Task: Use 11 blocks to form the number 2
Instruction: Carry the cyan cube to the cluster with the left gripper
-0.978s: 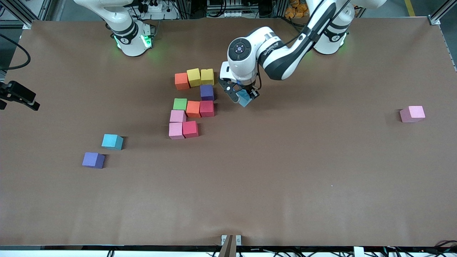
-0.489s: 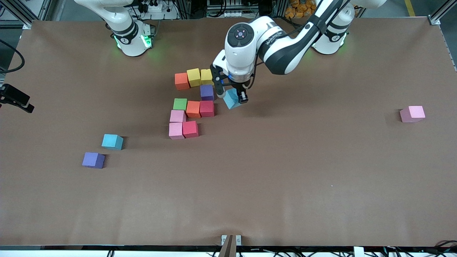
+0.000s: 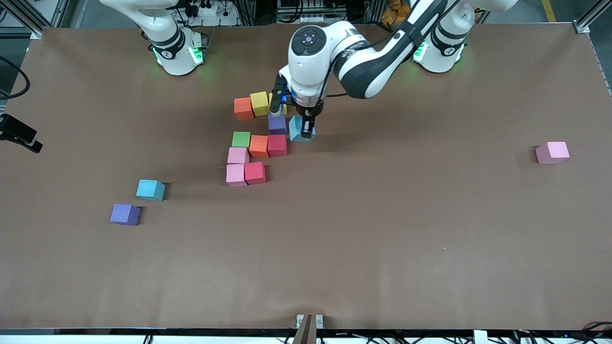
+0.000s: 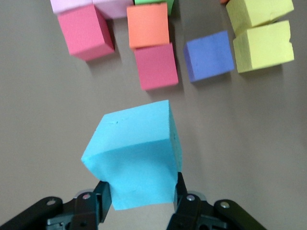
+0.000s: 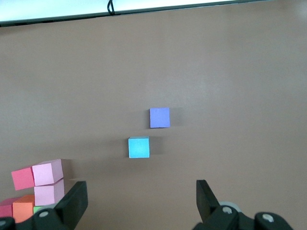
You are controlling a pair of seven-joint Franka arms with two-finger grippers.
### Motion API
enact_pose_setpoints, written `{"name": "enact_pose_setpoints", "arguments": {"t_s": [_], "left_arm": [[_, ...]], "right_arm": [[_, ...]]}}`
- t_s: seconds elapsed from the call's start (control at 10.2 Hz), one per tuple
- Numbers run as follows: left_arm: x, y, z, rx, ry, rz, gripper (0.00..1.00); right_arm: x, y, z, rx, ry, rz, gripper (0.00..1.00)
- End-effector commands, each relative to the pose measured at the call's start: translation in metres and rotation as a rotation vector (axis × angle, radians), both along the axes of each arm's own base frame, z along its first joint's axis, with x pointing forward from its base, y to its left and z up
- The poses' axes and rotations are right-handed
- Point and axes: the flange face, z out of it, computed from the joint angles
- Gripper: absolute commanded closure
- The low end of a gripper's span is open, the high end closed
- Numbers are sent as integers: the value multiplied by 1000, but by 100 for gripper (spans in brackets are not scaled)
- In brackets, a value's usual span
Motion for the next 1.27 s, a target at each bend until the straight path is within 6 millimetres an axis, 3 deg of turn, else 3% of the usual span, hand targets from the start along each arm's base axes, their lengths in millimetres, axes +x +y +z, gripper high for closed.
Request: {"name": "enact_pose_setpoints", "arguments": {"t_s": [0.0,0.2,0.29,0.59,0.88,1.08,1.17], "left_arm": [[43,-17,-15,-48,6,-50,96],[77,-24,-42,-91,18,-113,96],[87,-23,-43,-104,12,-88,96],[126,14,-57,-44,-30,35,96],[103,-9,-79,-10,-36,116,97],[76,-34,-96,40,-78,222,100],[75,-36,-99,42,-89,226,99]], "right_arm": [[0,-2,-2,0,-3,-8,0],[0,-2,-1,2,-4,-8,0],[0,-2,-1,2,-3,-8,0],[-2,-9,-1,3,2,-22,0],[-2,-18,-1,3,-5,-37,0],[-3,-18,0,3,-5,-37,0],[-4,-20,1,4,-3,-42,0]]}}
